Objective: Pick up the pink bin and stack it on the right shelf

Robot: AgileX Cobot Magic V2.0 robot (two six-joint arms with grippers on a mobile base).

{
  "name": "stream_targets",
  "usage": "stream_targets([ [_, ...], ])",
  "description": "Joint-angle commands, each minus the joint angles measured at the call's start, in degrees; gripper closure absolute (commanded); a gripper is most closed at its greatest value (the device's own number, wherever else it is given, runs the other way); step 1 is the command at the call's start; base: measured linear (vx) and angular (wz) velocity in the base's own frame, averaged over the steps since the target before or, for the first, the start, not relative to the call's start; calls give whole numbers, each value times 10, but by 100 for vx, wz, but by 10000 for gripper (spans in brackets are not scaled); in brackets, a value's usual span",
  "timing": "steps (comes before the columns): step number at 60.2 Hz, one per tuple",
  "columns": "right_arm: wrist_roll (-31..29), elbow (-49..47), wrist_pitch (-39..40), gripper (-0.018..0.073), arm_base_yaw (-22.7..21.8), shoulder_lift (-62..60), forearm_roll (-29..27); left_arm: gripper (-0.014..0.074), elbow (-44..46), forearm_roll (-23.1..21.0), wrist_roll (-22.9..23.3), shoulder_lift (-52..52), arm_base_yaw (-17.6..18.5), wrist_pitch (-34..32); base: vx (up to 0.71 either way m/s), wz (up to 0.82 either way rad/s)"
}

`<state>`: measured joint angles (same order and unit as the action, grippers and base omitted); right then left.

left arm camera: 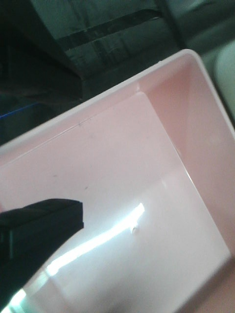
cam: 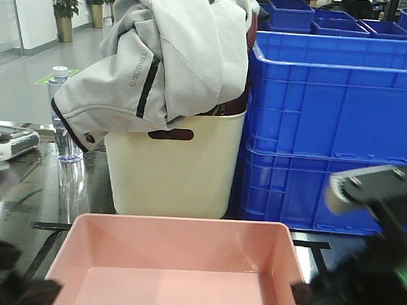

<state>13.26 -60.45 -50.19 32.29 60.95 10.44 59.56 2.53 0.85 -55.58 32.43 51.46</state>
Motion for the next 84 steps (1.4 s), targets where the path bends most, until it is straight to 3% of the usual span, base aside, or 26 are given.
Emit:
stream_targets([
  [1, -24, 40, 34, -25, 3, -80, 12, 71, -21, -32, -54, 75, 1, -27, 0, 0],
  [10, -26, 133, 28, -24, 3, -201, 11, 109, -110, -85, -69, 202, 1, -42, 0, 0],
  [20, -75, 213, 20, 38, 3, -310, -15, 169, -201, -101, -69, 314, 1, -83, 0, 0],
  [30, -124, 264, 20, 227, 3, -380, -63, 308, -265, -101, -67, 380, 1, -111, 0, 0],
  [41, -125, 283, 7, 496, 3, -401, -62, 506, -299, -99, -67, 391, 1, -118, 0, 0],
  [46, -125, 283, -7, 575, 3, -401, -61, 561, -302, -100, -67, 391, 1, -116, 0, 0],
  [52, -125, 283, -9, 574, 3, -401, -61, 606, -302, -100, -67, 391, 1, -118, 0, 0],
  [67, -125, 283, -8, 571, 3, -401, -61, 603, -305, -99, -67, 404, -1, -120, 0, 0],
  [72, -125, 283, -12, 571, 3, -401, -61, 602, -317, -93, -68, 434, -36, -131, 0, 0],
  [84, -125, 283, -18, 571, 3, -401, -60, 602, -400, -6, -66, 541, -190, -235, 0, 0],
])
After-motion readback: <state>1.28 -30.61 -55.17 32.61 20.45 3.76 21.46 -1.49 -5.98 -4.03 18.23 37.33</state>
